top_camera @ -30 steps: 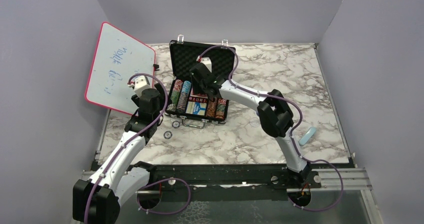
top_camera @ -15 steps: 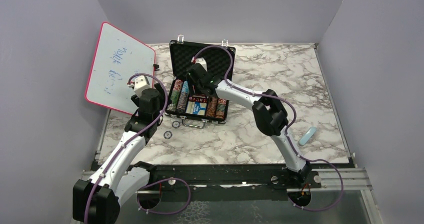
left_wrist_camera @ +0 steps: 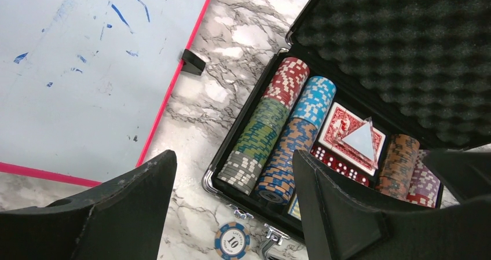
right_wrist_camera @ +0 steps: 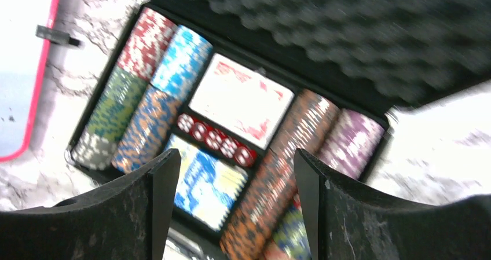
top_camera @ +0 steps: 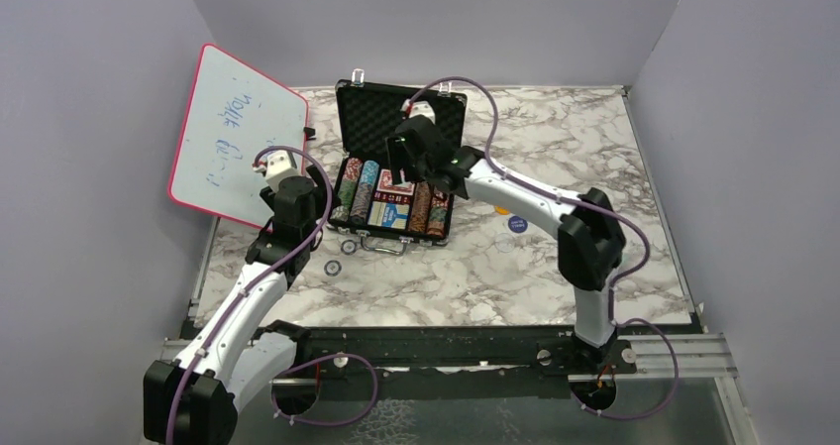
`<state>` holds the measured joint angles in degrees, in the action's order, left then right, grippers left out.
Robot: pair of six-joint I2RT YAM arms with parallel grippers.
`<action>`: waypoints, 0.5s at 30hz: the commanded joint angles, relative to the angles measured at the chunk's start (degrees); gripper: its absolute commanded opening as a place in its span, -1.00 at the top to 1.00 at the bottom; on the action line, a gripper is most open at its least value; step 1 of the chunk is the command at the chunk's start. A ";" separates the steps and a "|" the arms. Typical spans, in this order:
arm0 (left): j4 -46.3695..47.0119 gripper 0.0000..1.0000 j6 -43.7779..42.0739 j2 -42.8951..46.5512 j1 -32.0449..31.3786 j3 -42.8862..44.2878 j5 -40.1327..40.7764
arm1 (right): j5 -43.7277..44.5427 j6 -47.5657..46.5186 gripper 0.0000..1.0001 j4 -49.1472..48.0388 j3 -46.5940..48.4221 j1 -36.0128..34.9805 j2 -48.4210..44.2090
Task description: Pack up texas hold em set
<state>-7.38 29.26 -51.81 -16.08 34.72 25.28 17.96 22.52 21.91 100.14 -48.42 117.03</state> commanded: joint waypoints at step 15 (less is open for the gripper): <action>2.85 -0.52 -0.50 2.02 0.39 -1.36 -3.59 | 4.56 15.44 -0.65 4.13 -49.24 12.99 -31.48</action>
<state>-6.33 29.26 -50.57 -16.08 34.04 23.38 24.99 33.10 24.99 55.35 -38.20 86.89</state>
